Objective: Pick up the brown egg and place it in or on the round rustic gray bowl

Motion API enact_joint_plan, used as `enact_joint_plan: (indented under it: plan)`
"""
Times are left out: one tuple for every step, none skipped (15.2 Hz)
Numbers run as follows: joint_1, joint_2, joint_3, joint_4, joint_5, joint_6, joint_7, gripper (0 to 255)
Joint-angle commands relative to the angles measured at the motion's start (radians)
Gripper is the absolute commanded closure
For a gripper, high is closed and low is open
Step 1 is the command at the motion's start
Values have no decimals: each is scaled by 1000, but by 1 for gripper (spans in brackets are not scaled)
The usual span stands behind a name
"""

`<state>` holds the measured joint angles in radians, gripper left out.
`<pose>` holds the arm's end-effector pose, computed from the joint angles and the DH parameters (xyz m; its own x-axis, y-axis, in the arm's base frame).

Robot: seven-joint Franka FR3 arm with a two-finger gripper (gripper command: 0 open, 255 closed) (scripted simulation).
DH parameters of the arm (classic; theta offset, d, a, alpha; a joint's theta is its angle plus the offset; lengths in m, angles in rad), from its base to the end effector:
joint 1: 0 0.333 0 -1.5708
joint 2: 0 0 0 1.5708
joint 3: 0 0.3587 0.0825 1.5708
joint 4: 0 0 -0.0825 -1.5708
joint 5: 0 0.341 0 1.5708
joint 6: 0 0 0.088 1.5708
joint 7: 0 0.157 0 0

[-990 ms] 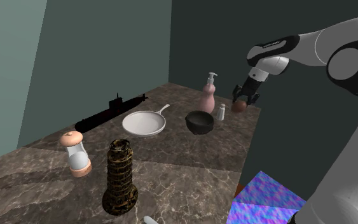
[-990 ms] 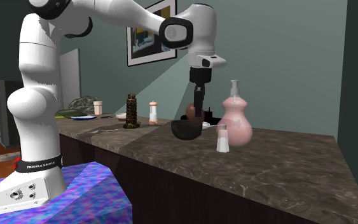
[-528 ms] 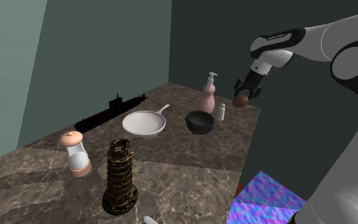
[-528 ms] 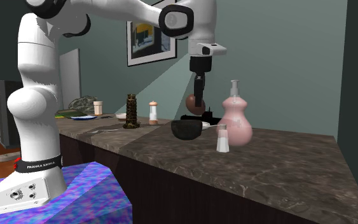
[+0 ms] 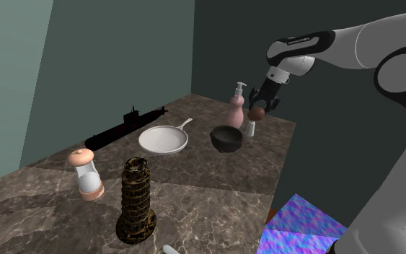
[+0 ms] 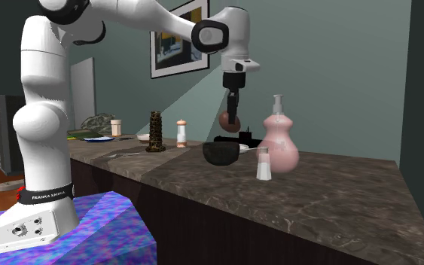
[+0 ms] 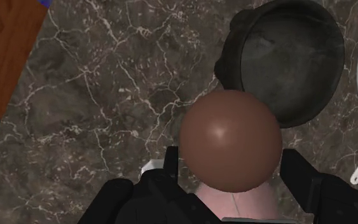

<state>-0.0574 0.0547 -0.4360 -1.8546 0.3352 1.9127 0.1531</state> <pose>0.4968 -0.2181 0.5026 0.7306 -0.6809 -0.0506 -0.6641 -0.6914 -0.2846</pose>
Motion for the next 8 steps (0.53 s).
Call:
enact_joint_plan:
  plan:
    - [28,-8,24,-4,-5,13,54,255]
    - [40,-4,35,0,-4,19,75,255]
    - [52,1,46,5,-3,25,97,255]
    - [63,7,56,12,-2,31,118,255]
    - [75,14,66,20,-1,36,139,255]
    - [86,21,77,29,0,40,160,255]
    - [98,30,86,39,2,45,180,255]
    - [109,40,96,50,3,48,201,255]
